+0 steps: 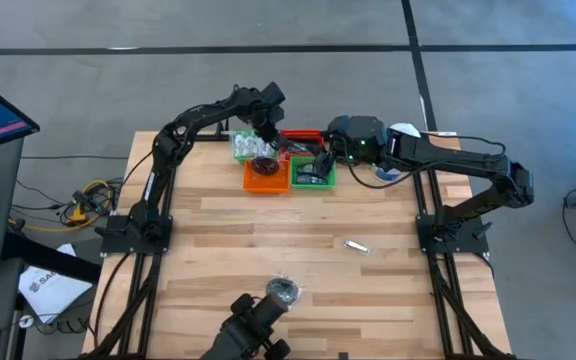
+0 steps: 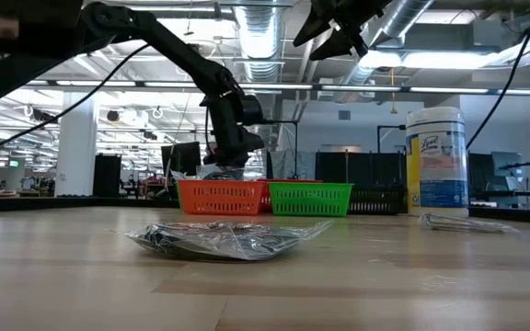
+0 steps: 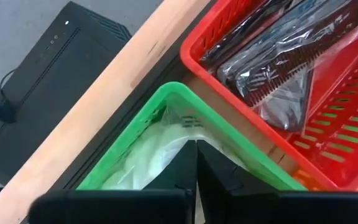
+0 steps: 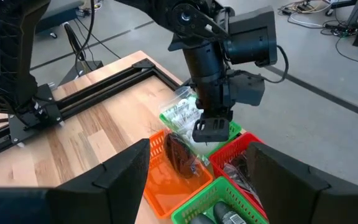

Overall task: Pick & Place Travel size toiletries
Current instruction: Put the nail cutter into the black bin

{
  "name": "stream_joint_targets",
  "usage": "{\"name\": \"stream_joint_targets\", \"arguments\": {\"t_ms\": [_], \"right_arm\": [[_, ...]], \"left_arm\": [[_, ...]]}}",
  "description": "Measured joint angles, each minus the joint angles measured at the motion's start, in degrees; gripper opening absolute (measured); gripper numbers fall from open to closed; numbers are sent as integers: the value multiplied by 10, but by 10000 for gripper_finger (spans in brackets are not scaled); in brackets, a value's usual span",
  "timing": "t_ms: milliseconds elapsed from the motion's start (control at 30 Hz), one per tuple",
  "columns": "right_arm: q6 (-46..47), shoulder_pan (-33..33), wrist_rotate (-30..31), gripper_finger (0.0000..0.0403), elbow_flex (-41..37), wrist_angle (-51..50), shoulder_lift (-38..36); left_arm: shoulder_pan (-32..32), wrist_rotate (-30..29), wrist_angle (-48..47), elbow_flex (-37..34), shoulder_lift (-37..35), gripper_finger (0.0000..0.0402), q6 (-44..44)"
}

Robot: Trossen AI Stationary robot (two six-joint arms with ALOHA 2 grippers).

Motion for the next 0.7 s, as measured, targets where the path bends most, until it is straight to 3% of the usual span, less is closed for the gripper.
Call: {"name": "stream_joint_targets", "arguments": {"t_ms": [267,500,700], "right_arm": [[-9,-2,0,258,0,0,0],[-12,0,0,258,0,-12,0],[3,21,-31,258,0,-105,0]], "left_arm": [[6,-31,28,0,-76,1,27],[12,16,47,1,-147,1,8],[-6,32,49,-1,-187,1,-12]]}}
